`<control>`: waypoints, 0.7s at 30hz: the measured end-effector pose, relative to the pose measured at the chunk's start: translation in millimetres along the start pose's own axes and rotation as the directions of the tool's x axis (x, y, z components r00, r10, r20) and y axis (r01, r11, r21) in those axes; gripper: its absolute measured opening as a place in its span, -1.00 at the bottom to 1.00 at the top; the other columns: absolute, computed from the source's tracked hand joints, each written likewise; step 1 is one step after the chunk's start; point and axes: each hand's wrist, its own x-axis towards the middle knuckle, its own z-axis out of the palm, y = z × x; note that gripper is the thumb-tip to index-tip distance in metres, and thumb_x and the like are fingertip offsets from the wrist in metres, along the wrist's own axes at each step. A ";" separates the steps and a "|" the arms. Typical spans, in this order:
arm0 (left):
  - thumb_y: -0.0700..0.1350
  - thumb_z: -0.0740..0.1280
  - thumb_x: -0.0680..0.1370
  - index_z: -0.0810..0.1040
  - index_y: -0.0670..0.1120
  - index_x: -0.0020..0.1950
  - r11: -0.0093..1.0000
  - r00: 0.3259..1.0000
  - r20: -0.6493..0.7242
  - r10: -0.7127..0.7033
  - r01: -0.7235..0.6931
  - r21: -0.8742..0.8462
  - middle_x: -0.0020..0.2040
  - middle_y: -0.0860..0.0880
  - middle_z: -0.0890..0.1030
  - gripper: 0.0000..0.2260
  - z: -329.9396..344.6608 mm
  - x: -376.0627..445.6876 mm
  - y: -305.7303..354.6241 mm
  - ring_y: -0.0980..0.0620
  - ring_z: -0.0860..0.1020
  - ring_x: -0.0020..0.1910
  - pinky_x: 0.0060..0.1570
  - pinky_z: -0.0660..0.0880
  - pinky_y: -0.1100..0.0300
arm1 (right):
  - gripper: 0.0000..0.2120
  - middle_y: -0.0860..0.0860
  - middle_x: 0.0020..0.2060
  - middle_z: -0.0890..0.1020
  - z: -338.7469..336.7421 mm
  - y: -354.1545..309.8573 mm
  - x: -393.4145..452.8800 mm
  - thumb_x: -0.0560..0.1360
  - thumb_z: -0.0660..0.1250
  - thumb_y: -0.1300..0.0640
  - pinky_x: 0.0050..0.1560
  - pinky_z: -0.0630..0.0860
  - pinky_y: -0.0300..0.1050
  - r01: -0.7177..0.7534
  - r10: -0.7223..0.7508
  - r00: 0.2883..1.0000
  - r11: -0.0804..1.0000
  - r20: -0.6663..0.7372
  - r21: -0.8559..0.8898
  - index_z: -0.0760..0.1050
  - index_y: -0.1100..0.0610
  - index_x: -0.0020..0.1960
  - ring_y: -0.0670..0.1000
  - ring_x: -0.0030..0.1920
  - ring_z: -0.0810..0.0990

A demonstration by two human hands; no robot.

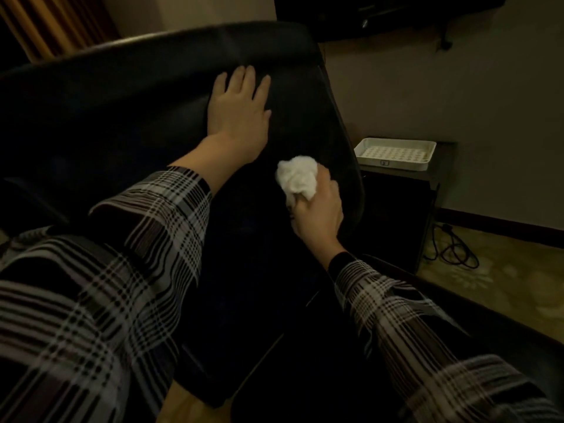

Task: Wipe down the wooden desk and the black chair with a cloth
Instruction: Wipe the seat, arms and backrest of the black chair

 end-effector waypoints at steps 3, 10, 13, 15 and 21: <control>0.02 -0.01 0.65 0.02 -0.08 0.54 1.000 1.000 -0.003 0.014 -0.014 -0.008 0.54 -0.14 0.07 -0.52 0.9 5.9 -0.5 -0.10 0.03 0.51 0.44 -0.03 -0.01 | -0.55 0.11 0.10 0.49 3.8 -7.0 1.1 0.47 0.29 0.03 -0.10 0.34 -0.14 -0.184 0.187 0.978 0.982 -0.097 0.045 0.33 -0.02 0.35 0.13 0.04 0.52; 0.02 -0.01 0.66 0.04 -0.06 0.55 0.999 0.999 0.017 0.035 -0.035 -0.027 0.54 -0.14 0.07 -0.54 -4.9 -3.4 -13.5 -0.11 0.04 0.51 0.43 0.00 -0.02 | -0.48 0.00 -0.05 0.45 14.3 -33.9 -131.0 0.39 0.13 0.01 -0.25 0.42 -0.14 0.230 -0.236 0.930 0.972 0.283 0.053 0.33 -0.06 0.35 0.06 -0.13 0.52; -0.01 0.02 0.66 0.06 -0.06 0.55 0.987 0.989 0.036 0.143 -0.140 -0.078 0.54 -0.12 0.09 -0.54 -15.5 -5.3 -26.0 -0.12 0.07 0.50 0.42 0.04 -0.01 | -0.58 0.04 0.05 0.59 5.2 -30.4 -85.7 0.42 0.24 -0.04 -0.11 0.46 -0.13 0.114 -0.119 0.974 0.993 0.191 0.038 0.39 -0.05 0.28 0.08 0.02 0.58; -0.02 0.04 0.65 0.09 -0.03 0.54 0.975 0.977 0.053 0.208 -0.203 -0.094 0.54 -0.07 0.11 -0.55 -19.9 -11.2 -44.4 -0.09 0.08 0.50 0.42 0.06 0.01 | -0.65 0.05 0.08 0.60 1.5 -37.2 -45.6 0.48 0.24 -0.01 -0.10 0.42 -0.17 -0.045 0.037 0.993 0.996 0.108 0.077 0.40 0.01 0.25 0.08 0.06 0.58; -0.04 0.04 0.64 0.10 -0.06 0.53 0.991 0.992 -0.021 0.126 -0.127 -0.037 0.54 -0.15 0.10 -0.55 -24.9 -79.9 -81.7 -0.12 0.07 0.51 0.46 -0.06 -0.03 | -0.63 0.01 -0.01 0.62 19.7 -73.4 -114.5 0.39 0.22 -0.10 -0.04 0.55 -0.03 0.019 -0.026 0.983 0.999 0.179 0.036 0.43 -0.04 0.16 0.07 -0.01 0.61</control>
